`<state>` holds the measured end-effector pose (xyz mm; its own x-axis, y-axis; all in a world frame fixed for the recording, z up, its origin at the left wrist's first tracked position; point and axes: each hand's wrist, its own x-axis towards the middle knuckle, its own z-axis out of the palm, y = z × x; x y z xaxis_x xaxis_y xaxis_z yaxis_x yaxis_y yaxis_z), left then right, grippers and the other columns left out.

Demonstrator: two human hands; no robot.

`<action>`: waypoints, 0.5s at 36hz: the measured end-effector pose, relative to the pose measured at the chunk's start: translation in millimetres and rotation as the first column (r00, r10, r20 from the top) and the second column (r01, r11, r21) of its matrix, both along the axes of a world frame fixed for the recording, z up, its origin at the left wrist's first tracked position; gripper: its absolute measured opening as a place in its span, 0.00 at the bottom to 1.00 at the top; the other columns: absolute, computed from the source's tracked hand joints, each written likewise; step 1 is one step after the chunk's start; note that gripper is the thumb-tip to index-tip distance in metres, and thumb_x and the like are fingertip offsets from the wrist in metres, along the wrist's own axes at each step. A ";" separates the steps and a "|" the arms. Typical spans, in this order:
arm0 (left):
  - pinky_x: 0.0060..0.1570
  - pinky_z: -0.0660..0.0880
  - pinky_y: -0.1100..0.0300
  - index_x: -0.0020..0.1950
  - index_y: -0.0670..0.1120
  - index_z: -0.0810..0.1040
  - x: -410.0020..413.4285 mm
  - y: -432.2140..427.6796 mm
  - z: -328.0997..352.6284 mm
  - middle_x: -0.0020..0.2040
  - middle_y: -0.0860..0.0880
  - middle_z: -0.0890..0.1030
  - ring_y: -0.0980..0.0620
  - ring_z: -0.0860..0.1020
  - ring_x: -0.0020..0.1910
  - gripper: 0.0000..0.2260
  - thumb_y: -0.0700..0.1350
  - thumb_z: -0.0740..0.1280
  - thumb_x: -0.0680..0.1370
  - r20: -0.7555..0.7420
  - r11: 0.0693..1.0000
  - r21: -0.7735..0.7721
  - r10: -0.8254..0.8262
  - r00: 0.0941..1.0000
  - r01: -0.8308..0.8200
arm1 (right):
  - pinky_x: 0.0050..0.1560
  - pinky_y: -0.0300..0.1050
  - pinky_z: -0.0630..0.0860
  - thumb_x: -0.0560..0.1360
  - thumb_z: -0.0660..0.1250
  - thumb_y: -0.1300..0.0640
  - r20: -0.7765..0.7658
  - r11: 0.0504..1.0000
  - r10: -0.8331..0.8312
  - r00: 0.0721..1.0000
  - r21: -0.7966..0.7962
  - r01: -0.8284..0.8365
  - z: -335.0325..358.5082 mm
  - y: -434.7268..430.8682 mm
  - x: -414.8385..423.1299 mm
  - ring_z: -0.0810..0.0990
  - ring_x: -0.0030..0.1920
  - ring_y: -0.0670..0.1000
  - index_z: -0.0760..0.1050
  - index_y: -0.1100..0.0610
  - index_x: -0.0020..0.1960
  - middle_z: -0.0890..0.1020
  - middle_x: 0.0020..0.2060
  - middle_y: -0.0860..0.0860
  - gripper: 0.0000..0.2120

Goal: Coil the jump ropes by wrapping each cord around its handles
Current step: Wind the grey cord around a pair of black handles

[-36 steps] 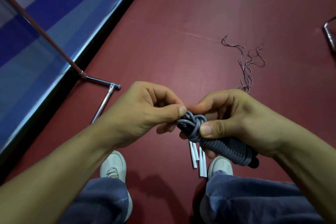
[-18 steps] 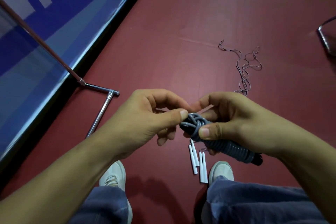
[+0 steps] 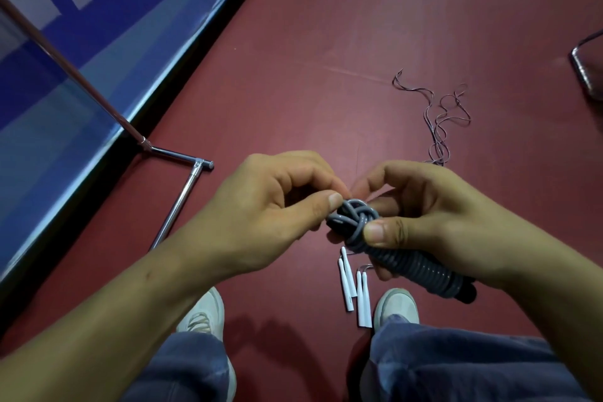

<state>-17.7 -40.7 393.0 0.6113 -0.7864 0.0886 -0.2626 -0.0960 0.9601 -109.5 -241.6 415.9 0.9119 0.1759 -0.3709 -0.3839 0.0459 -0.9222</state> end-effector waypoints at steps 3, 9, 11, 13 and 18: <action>0.36 0.72 0.64 0.47 0.43 0.83 0.5 -0.2 3.0 0.42 0.49 0.81 0.55 0.77 0.33 0.04 0.39 0.69 0.78 0.034 1.000 0.022 -0.016 0.999 0.015 | 0.31 0.49 0.81 0.70 0.73 0.68 0.039 1.000 -0.017 0.999 0.020 0.016 3.1 1.3 -2.0 0.82 0.31 0.56 0.73 0.66 0.47 0.84 0.45 0.69 0.11; 0.36 0.72 0.61 0.46 0.44 0.81 -1.5 5.0 4.8 0.41 0.46 0.80 0.56 0.76 0.33 0.03 0.40 0.68 0.79 0.019 0.997 0.057 -0.058 0.998 0.057 | 0.37 0.65 0.80 0.68 0.75 0.65 0.043 0.999 0.008 0.999 -0.051 -0.006 2.9 3.7 -2.2 0.80 0.36 0.74 0.78 0.63 0.43 0.82 0.44 0.73 0.07; 0.31 0.72 0.53 0.45 0.45 0.81 -1.9 6.4 2.3 0.36 0.40 0.79 0.48 0.74 0.30 0.03 0.42 0.69 0.78 -0.094 0.998 0.057 -0.023 0.995 0.028 | 0.40 0.71 0.78 0.68 0.74 0.66 0.038 0.999 0.001 0.999 -0.043 0.001 -0.2 6.2 -1.9 0.79 0.39 0.78 0.79 0.62 0.43 0.82 0.45 0.74 0.06; 0.29 0.70 0.53 0.45 0.45 0.81 -2.4 6.6 -1.0 0.31 0.39 0.77 0.45 0.72 0.27 0.04 0.42 0.70 0.80 -0.216 0.996 0.078 0.050 0.975 -0.034 | 0.40 0.70 0.79 0.67 0.73 0.65 0.028 0.999 -0.019 0.999 -0.044 0.020 -2.9 8.9 -1.2 0.80 0.38 0.74 0.81 0.61 0.43 0.82 0.44 0.73 0.05; 0.25 0.69 0.55 0.40 0.41 0.80 -5.7 0.2 -3.1 0.26 0.40 0.76 0.45 0.72 0.23 0.08 0.42 0.74 0.76 -0.267 0.964 0.143 0.257 0.929 -0.225 | 0.36 0.57 0.83 0.67 0.74 0.65 0.044 0.992 -0.083 0.996 -0.096 0.087 -9.4 18.3 0.5 0.81 0.35 0.63 0.83 0.65 0.48 0.85 0.39 0.66 0.09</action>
<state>-23.4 -40.5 390.0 0.7711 -0.6074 -0.1909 0.0596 -0.2297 0.9714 -109.0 -223.3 406.6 0.9363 0.0617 -0.3457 -0.3455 -0.0146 -0.9383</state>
